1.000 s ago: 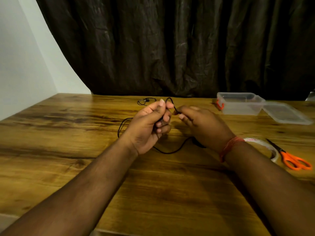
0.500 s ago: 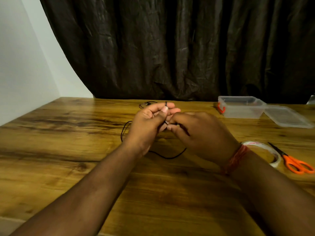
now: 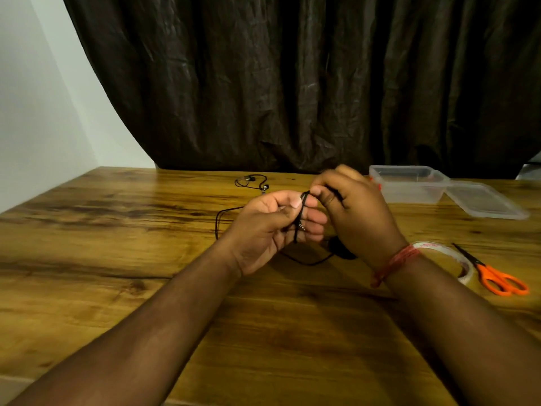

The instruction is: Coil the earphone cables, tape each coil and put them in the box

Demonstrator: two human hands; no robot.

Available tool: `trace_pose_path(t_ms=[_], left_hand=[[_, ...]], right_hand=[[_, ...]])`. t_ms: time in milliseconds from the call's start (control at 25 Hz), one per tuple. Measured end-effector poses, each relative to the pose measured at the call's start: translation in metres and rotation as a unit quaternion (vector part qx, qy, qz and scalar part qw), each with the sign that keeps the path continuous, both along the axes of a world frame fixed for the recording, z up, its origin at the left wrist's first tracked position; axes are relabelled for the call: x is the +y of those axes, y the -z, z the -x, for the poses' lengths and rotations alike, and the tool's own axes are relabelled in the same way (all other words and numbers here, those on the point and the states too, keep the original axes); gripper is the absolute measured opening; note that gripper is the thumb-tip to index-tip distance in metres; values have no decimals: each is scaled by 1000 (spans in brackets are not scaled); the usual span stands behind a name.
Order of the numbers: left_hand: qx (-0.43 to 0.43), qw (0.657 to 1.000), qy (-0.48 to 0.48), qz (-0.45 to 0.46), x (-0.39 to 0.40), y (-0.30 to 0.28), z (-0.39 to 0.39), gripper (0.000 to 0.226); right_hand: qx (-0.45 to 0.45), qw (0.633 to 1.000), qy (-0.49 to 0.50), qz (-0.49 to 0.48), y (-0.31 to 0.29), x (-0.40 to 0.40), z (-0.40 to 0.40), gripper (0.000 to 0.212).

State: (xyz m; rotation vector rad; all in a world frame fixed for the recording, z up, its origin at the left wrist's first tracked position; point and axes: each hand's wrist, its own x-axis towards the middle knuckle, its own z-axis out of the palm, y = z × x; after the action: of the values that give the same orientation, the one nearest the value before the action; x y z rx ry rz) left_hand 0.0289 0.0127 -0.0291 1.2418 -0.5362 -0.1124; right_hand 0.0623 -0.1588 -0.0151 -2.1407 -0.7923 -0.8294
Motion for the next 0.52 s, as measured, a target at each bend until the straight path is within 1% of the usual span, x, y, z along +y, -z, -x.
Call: trace_pose_path(t_ms=[120, 240, 320, 400, 520], left_hand=[[2, 996, -4, 85, -2, -1, -2, 24], [-5, 988, -29, 152, -1, -4, -7, 23], [-13, 983, -60, 175, 0, -4, -11, 22], [-15, 977, -100, 189, 3, -5, -16, 21], [-15, 971, -166, 169, 5, -3, -22, 21]], right_hand=[[71, 995, -75, -17, 13, 11, 5, 15], [78, 994, -78, 3, 20, 22, 11, 14], [109, 991, -78, 13, 20, 25, 13, 18], [143, 984, -89, 62, 20, 27, 16, 17], [161, 975, -100, 117, 20, 29, 24, 11]])
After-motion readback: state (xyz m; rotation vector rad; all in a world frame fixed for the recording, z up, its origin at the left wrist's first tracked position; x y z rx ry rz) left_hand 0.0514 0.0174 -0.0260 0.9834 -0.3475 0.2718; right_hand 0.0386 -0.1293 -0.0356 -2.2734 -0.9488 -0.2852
